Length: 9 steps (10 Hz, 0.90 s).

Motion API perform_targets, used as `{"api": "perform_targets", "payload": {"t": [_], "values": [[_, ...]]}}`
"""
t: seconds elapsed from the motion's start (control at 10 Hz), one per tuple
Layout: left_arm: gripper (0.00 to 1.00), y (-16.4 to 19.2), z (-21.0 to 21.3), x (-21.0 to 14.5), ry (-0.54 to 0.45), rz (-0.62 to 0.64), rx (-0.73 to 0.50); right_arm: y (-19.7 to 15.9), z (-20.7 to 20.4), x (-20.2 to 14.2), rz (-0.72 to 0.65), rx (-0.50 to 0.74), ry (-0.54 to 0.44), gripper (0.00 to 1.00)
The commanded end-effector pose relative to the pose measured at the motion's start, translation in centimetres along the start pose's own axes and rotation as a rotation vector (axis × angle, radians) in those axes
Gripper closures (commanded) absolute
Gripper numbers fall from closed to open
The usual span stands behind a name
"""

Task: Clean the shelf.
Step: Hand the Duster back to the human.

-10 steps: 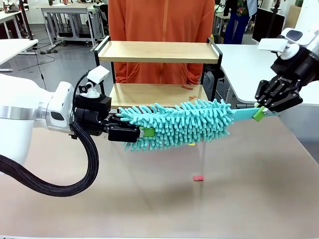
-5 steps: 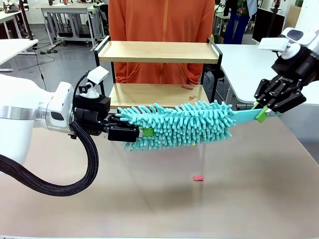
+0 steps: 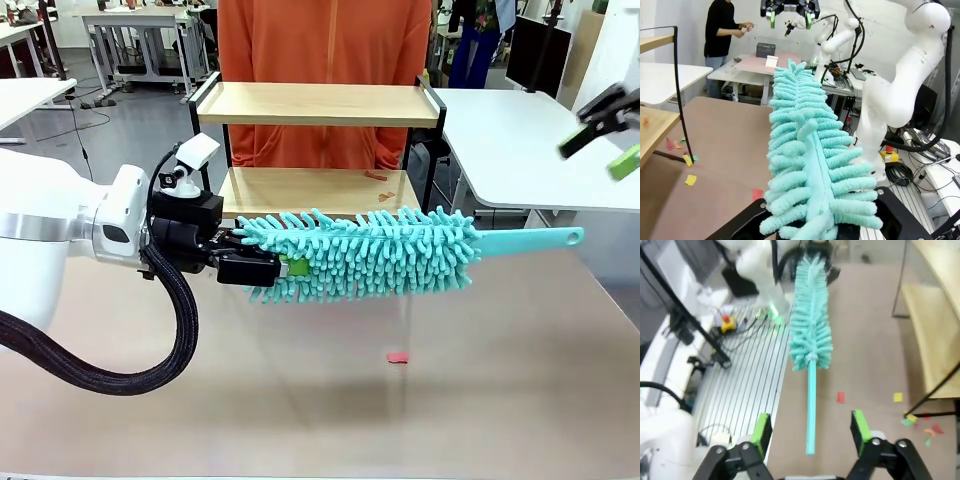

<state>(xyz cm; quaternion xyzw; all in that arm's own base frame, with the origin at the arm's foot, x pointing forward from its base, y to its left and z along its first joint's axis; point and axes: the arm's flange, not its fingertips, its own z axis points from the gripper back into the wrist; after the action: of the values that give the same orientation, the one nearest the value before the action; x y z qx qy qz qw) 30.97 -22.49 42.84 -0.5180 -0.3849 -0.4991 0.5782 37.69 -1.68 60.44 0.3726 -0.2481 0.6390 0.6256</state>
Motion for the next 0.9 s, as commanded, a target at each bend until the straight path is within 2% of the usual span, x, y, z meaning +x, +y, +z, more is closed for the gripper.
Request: {"api": "perform_targets", "payload": {"t": [0.0, 0.2, 0.3, 0.4, 0.5, 0.7, 0.8], "values": [[1.0, -0.2, -0.1, 0.2, -0.007, -0.002, -0.008, 0.6, 2.9, -1.5, -0.008, -0.062, -0.159, 0.0], [1.0, -0.2, -0.1, 0.2, -0.007, -0.002, -0.008, 1.7, 5.1, -3.1, -0.025, -0.119, -0.255, 0.0], [1.0, -0.2, -0.1, 0.2, -0.007, -0.002, -0.008, 1.5, 5.1, -3.4, -0.014, -0.102, -0.285, 0.0], [0.82, 0.0, 0.0, 0.0, 0.0, 0.0, -0.001, 1.8, 5.4, -2.9, -0.047, -0.107, -0.193, 0.0], [0.82, 0.3, 1.4, 1.4, -0.04, -0.003, -0.001, 1.8, 5.4, -2.9, -0.047, -0.107, -0.193, 0.0], [0.82, 0.9, 5.8, 7.2, -0.147, -0.027, 0.121, 1.8, 5.4, -2.9, -0.047, -0.107, -0.193, 0.0], [0.82, 1.0, 8.0, 10.1, -0.168, -0.057, 0.192, 1.8, 5.4, -2.9, -0.047, -0.107, -0.193, 0.0]]}}
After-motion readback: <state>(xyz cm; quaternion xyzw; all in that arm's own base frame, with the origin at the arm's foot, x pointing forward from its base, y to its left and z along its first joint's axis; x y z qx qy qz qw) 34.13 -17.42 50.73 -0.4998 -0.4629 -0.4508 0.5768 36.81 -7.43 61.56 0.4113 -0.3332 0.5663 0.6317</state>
